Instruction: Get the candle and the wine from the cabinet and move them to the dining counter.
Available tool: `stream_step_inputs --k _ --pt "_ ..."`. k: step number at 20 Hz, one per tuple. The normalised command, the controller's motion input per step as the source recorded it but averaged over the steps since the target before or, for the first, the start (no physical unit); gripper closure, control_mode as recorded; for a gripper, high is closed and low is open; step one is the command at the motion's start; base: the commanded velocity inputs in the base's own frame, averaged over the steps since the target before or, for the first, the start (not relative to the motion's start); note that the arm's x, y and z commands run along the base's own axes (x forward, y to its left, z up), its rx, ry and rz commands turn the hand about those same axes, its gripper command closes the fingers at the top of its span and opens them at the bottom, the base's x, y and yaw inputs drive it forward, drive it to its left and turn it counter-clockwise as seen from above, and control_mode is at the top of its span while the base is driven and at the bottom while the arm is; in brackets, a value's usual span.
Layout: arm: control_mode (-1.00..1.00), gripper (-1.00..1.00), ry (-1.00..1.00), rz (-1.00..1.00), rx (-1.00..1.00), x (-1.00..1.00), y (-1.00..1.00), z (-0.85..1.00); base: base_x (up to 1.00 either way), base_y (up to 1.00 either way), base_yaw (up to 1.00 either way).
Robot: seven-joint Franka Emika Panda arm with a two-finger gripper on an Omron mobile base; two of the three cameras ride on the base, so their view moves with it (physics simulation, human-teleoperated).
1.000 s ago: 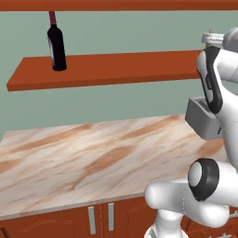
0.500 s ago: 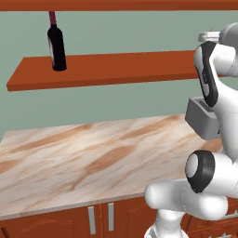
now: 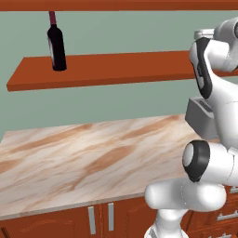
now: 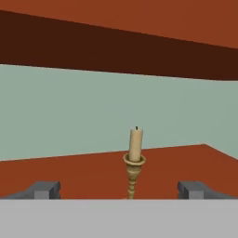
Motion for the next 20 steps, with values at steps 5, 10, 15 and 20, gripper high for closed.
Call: stream_step_inputs --k 5,10,15,20 --pt "-1.00 -1.00 0.00 0.00 0.01 0.31 -0.13 -0.02 0.00 0.00 0.00" --pt "-1.00 -1.00 0.00 0.00 0.03 0.14 -0.33 0.00 0.00 0.00 0.00" --pt "-1.00 -1.00 0.02 0.00 0.05 0.02 -0.35 0.00 0.00 0.00 0.00" --pt "-1.00 -1.00 0.01 0.00 0.01 0.00 -0.19 -0.05 0.00 0.00 0.00"
